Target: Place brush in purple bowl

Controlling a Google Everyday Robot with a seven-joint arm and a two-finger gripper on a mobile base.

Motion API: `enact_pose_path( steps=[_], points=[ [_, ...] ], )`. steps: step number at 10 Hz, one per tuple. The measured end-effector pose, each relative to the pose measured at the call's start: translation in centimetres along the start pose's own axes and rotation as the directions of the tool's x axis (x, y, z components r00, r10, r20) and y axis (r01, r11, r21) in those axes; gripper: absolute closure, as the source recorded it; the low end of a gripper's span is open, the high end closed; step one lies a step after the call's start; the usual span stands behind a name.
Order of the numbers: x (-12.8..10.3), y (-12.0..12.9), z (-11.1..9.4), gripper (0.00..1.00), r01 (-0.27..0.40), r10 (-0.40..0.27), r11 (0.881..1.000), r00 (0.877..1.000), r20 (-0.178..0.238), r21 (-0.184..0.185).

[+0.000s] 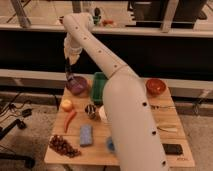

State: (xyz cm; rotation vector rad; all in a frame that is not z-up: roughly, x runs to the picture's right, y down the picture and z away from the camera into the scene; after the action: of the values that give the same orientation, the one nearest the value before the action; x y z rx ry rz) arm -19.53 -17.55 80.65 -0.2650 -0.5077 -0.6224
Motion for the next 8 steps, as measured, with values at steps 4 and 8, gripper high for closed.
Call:
enact_pose_path(
  steps=[4, 8],
  points=[
    [1.2, 0.6, 1.2, 0.90, -0.007, 0.006, 1.000, 1.000, -0.012, -0.019],
    [1.8, 1.1, 2.3, 0.90, 0.000, -0.001, 0.999, 1.000, -0.020, -0.046]
  ],
)
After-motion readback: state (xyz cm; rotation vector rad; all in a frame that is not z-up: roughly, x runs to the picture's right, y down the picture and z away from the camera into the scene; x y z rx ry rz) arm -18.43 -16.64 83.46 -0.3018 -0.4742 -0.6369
